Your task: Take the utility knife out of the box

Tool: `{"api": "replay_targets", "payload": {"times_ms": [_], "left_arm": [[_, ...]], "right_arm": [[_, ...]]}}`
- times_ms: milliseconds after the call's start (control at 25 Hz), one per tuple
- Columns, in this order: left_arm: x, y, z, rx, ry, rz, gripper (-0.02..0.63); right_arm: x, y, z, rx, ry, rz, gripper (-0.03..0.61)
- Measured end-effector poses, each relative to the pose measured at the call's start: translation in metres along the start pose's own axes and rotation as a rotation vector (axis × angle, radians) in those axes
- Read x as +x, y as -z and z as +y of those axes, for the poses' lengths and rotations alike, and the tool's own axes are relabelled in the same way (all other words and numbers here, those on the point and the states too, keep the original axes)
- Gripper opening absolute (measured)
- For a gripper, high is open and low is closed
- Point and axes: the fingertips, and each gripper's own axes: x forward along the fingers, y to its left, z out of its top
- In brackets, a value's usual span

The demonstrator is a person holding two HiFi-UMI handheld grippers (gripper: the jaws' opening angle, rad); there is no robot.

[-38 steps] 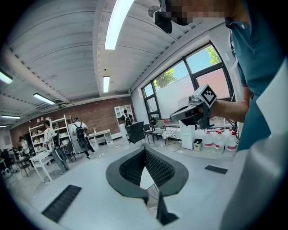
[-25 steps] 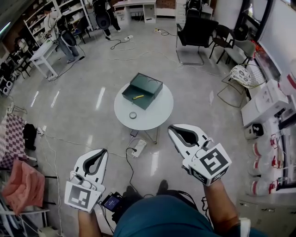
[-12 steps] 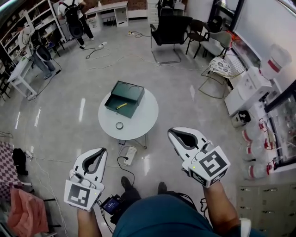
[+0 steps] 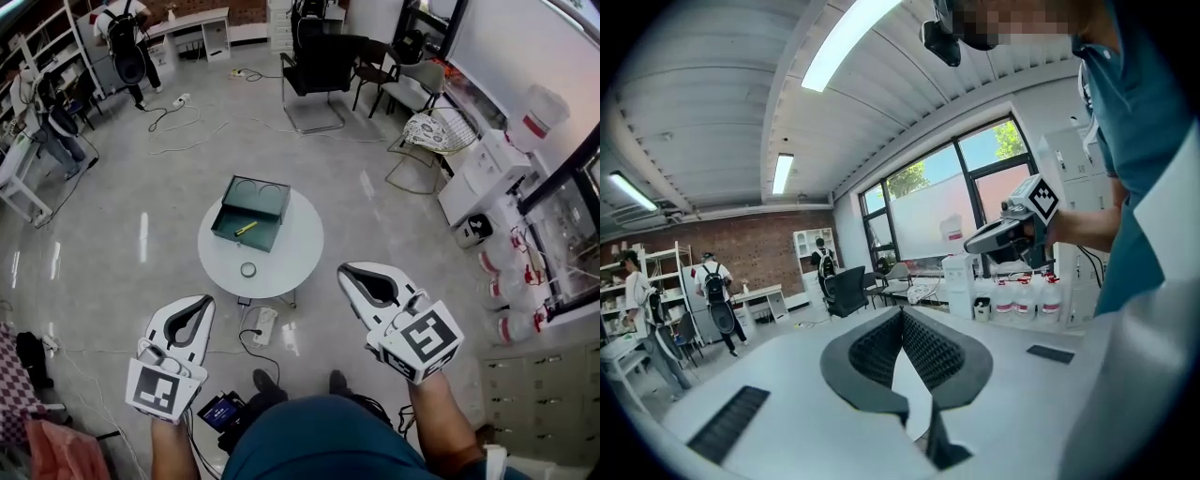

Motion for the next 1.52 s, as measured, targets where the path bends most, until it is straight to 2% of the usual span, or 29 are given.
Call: {"api": "replay_targets", "payload": {"times_ms": [560, 760, 1000, 1280, 1520], "left_arm": [[-0.020, 0.009, 0.085, 0.013, 0.096, -0.056, 0.018], [-0.035, 0.023, 0.113, 0.017, 0.088, -0.066, 0.018], [-0.045, 0.029, 0.151, -0.026, -0.002, -0.052, 0.018], [-0.046, 0.044, 0.201, -0.050, -0.166, 0.004, 0.018], [0.001, 0.045, 0.216, -0.076, -0.257, 0.058, 0.018]], "right_arm": [[0.061, -0.036, 0.034, -0.016, 0.118, 0.012, 0.038], [0.090, -0.045, 0.051, -0.036, 0.103, 0.019, 0.038], [0.138, -0.059, 0.037, -0.051, 0.049, 0.017, 0.038], [0.213, -0.079, 0.011, -0.082, -0.089, -0.005, 0.038], [0.263, -0.076, -0.032, -0.082, -0.209, -0.010, 0.038]]}}
